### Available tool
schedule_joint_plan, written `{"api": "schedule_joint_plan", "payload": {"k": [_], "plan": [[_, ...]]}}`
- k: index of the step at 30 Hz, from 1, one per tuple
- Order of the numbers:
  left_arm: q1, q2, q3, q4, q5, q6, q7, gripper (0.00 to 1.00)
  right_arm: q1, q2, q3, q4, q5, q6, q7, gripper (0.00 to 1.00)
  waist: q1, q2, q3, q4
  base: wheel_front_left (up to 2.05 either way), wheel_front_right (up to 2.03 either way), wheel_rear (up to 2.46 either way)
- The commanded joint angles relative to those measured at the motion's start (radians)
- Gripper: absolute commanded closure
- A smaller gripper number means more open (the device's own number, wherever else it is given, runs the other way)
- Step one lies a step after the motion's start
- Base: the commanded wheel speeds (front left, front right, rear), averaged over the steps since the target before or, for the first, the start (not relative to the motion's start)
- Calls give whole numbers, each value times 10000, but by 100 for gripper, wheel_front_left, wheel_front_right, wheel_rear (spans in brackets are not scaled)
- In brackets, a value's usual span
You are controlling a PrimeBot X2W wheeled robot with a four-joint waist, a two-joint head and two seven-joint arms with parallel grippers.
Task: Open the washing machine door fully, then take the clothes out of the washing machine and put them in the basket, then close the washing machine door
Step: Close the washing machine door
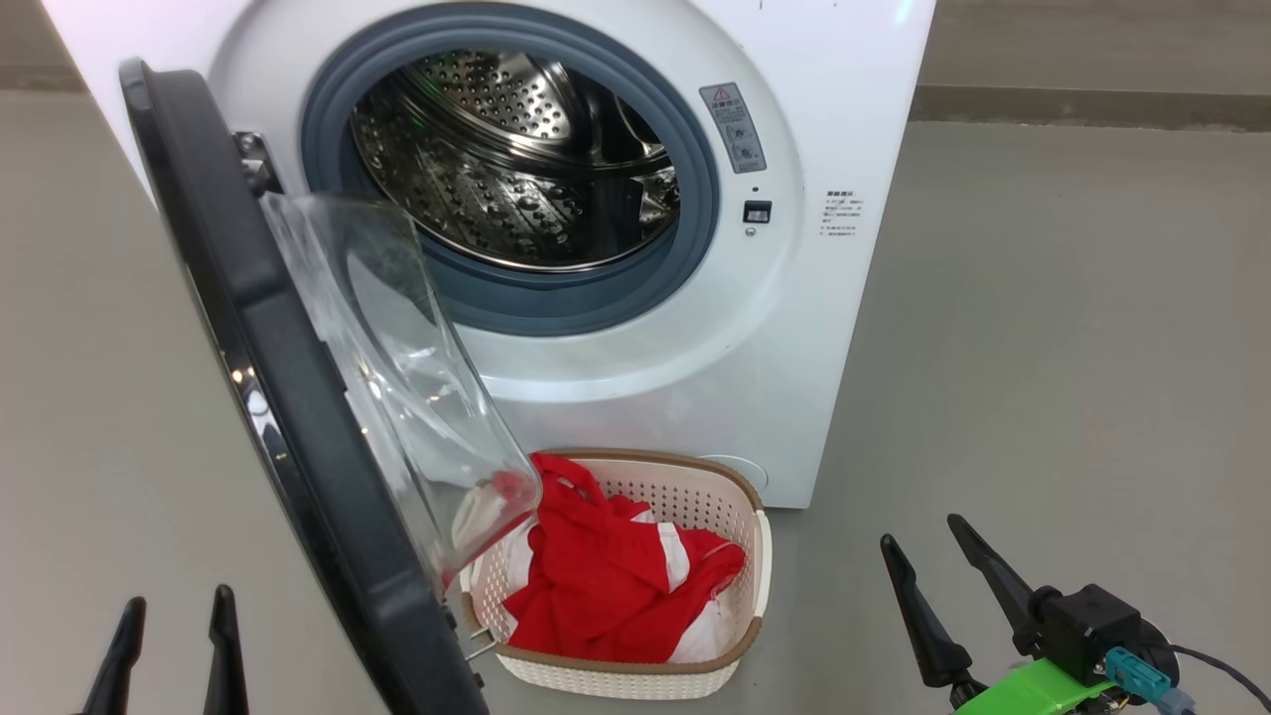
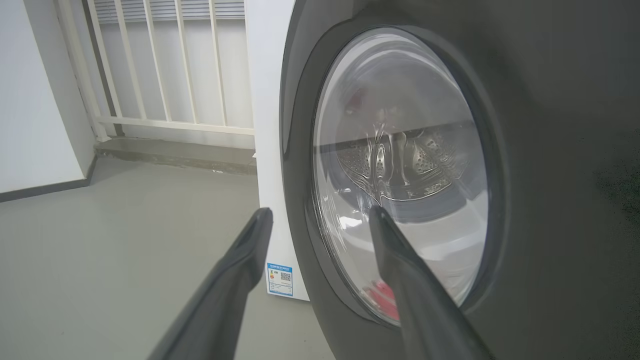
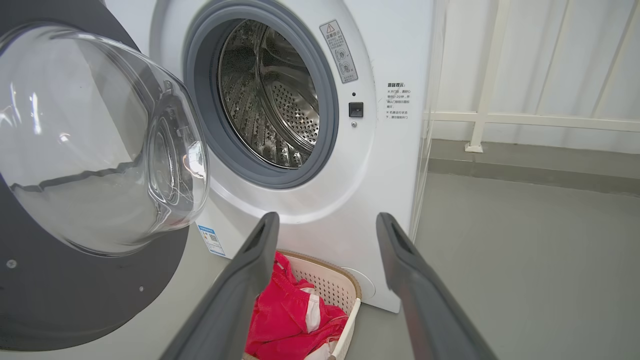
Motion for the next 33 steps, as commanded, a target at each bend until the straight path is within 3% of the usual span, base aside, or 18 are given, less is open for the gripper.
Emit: {"api": "schedule_joint_plan", "payload": {"k": [1, 12, 31, 33], "plan": [[-180, 122, 394, -203, 124, 47, -117, 0, -235, -63, 244, -218, 35, 48, -65, 0, 0, -1, 20, -18, 0, 0, 0], [-289, -335, 985, 161, 857, -190, -121, 0, -319, -72, 227, -190, 9, 48, -65, 0, 0, -1, 46, -89, 0, 0, 0], [-474, -503, 1109, 729, 1249, -405, -122, 0, -345, -26, 220, -117, -29, 48, -65, 0, 0, -1, 6, -133, 0, 0, 0], [-502, -508, 1104, 929, 1205, -409, -122, 74, -353, -17, 225, -115, -23, 48, -65, 0, 0, -1, 1, -148, 0, 0, 0]]}}
